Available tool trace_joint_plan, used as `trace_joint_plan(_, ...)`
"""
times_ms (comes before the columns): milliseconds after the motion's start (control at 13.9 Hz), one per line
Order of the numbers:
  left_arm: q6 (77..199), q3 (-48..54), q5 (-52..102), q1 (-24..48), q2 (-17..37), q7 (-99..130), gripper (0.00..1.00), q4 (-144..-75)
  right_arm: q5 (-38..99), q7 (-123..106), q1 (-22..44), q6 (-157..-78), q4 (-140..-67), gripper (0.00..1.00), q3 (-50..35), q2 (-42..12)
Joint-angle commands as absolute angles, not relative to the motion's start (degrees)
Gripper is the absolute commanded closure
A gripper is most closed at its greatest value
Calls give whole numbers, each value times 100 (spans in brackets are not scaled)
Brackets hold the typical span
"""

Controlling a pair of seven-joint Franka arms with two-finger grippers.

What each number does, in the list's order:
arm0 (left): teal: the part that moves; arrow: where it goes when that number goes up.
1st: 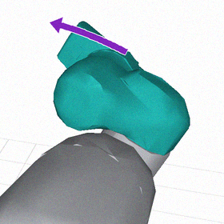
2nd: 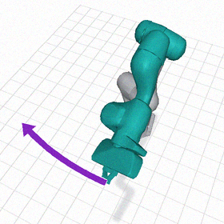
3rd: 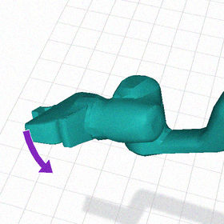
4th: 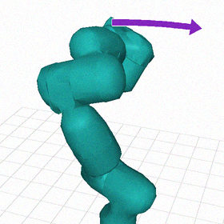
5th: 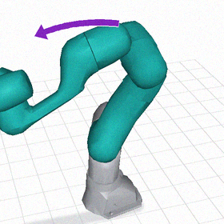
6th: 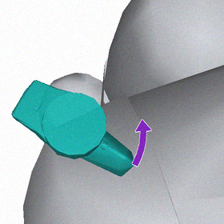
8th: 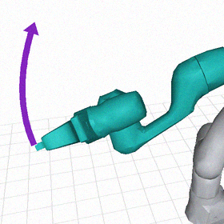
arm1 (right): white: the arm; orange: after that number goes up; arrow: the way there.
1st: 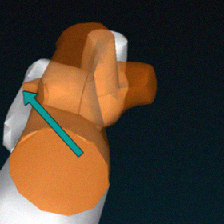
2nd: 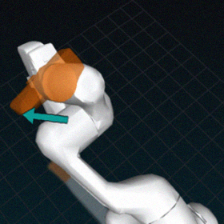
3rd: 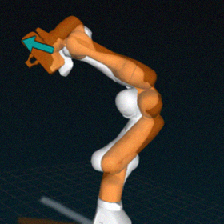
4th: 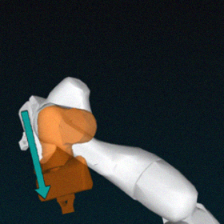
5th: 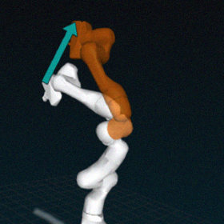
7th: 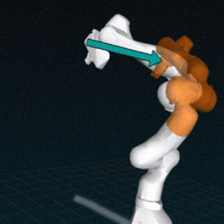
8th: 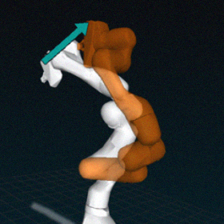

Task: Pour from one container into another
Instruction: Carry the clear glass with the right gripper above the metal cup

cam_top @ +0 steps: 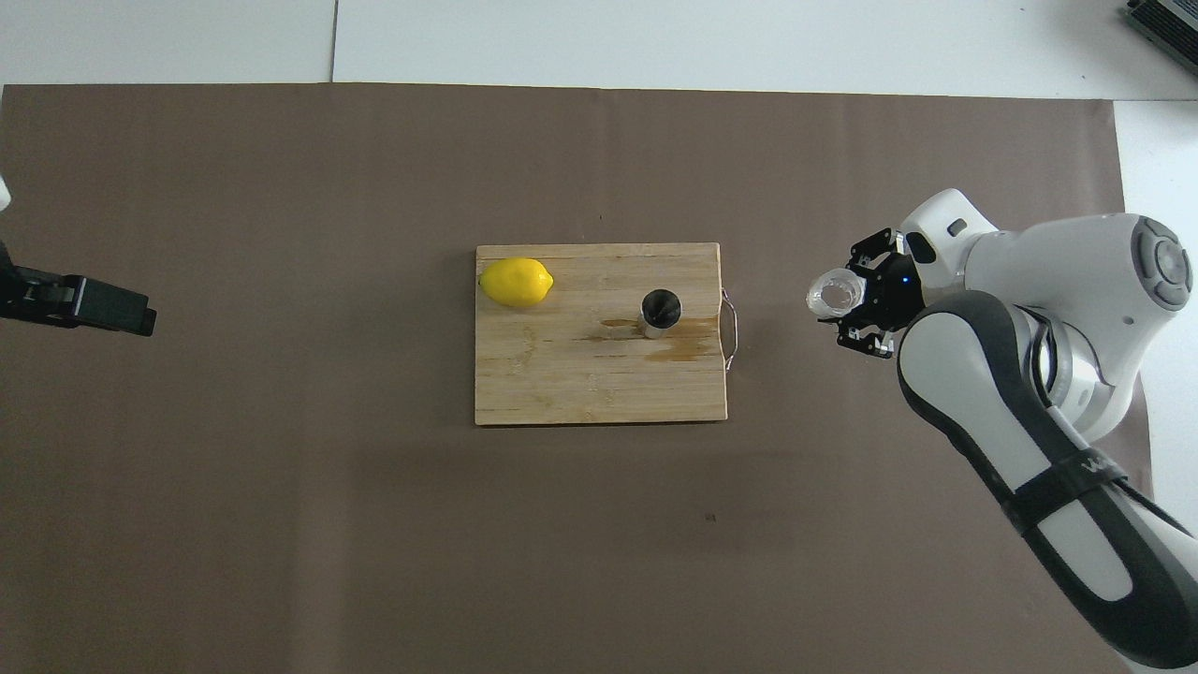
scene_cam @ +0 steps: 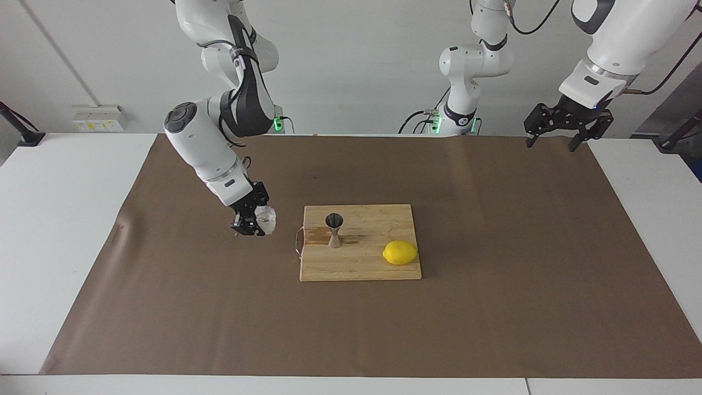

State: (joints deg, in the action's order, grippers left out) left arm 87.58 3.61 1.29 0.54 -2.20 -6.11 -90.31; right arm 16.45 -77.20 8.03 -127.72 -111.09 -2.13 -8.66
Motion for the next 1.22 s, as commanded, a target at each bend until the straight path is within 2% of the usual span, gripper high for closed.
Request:
trace_joint_plan(0, 8833, 369, 176, 26, -334, -571, 0, -9185, 1153, -6894, 1071, -12341, -10654, 98, -220, -940)
trace_joint_plan(431, 8833, 369, 176, 26, -334, -571, 0, -9185, 256, -5732, 1616, -12296, -10345, 98, -229, -1046)
trace_joint_plan(934, 8833, 369, 176, 26, -334, -571, 0, -9185, -614, -5152, 2205, -11997, -9599, 97, -220, -1590)
trace_joint_plan(1150, 8833, 369, 176, 26, -334, -571, 0, -9185, -1045, -4940, 2346, -12006, -9545, 97, -229, -1696)
